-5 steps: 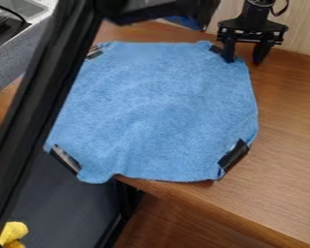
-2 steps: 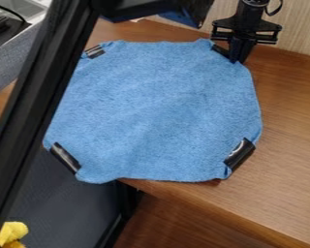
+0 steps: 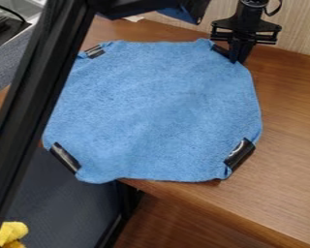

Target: Fold the cloth from the top right to the middle

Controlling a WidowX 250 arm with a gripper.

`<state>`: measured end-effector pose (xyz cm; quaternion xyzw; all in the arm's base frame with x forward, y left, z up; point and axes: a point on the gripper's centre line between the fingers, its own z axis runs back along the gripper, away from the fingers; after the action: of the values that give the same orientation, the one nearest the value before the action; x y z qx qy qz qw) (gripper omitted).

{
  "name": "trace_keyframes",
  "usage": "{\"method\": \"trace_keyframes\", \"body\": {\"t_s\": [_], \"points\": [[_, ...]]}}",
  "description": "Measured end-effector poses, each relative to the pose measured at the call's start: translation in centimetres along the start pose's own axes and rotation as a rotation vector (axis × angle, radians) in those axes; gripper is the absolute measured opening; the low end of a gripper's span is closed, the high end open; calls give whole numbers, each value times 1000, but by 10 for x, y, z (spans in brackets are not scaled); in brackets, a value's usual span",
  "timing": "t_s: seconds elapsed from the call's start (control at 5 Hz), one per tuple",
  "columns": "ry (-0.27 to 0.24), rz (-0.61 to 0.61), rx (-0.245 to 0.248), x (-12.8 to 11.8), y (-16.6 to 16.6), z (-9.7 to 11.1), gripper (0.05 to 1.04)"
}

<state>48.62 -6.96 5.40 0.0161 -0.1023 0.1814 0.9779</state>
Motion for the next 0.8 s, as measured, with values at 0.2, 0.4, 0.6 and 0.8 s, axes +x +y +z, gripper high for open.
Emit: {"method": "trace_keyframes", "body": {"t_s": [0.2,0.4,0.6,0.8], "points": [[8,11,-7,-5,0,4,54],[-7,24,-50,-7,-2,23,54],[-36,53,-97,-10,9,47,54],[-59,80,-124,-16,31,65,54]]}}
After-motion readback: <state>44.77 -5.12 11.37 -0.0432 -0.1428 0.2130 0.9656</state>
